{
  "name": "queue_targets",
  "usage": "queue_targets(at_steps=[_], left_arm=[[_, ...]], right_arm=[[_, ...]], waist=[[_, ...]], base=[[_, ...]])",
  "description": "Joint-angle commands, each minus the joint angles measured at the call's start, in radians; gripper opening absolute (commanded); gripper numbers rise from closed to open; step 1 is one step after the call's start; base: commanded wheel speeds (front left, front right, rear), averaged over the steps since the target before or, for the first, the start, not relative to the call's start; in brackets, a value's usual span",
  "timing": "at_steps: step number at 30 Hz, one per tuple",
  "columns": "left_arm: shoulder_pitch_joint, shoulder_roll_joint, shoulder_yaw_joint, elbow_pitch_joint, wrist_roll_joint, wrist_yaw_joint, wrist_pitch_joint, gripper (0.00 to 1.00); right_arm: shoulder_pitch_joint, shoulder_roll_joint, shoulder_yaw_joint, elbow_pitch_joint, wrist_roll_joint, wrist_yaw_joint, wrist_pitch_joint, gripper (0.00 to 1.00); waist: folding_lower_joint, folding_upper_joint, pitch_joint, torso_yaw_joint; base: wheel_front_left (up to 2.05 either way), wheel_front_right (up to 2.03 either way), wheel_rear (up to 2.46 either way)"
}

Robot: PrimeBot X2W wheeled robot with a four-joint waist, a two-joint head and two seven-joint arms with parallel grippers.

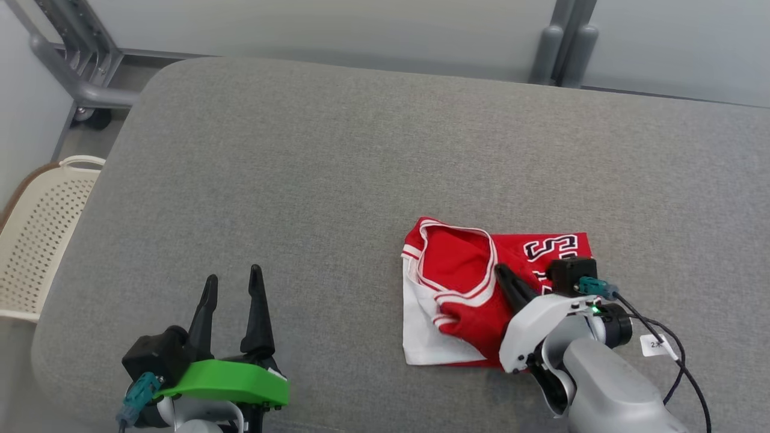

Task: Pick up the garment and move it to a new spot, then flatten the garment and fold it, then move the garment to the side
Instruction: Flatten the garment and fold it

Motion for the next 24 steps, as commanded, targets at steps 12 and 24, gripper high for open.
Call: queue_targets(at_steps=[12,24], left_arm=[[-0.009,0.008,0.016,0.001,-0.005,0.008,-0.008,1.00],[0.010,0.010,0.016,0.005,-0.006,0.008,-0.011,1.00]], right_arm=[[0.001,-0.002,0.355,-0.020,0.037,0.000,-0.007,0.00],[-0.021,-0.001,0.356,-0.120,0.003,0.000,-0.006,0.00]], waist=[[0.0000,0.0000,0.020,0.054],[0.0000,0.0000,-0.002,-0.004]], base=[[0.00,0.00,0.00],[0.00,0.00,0.00]])
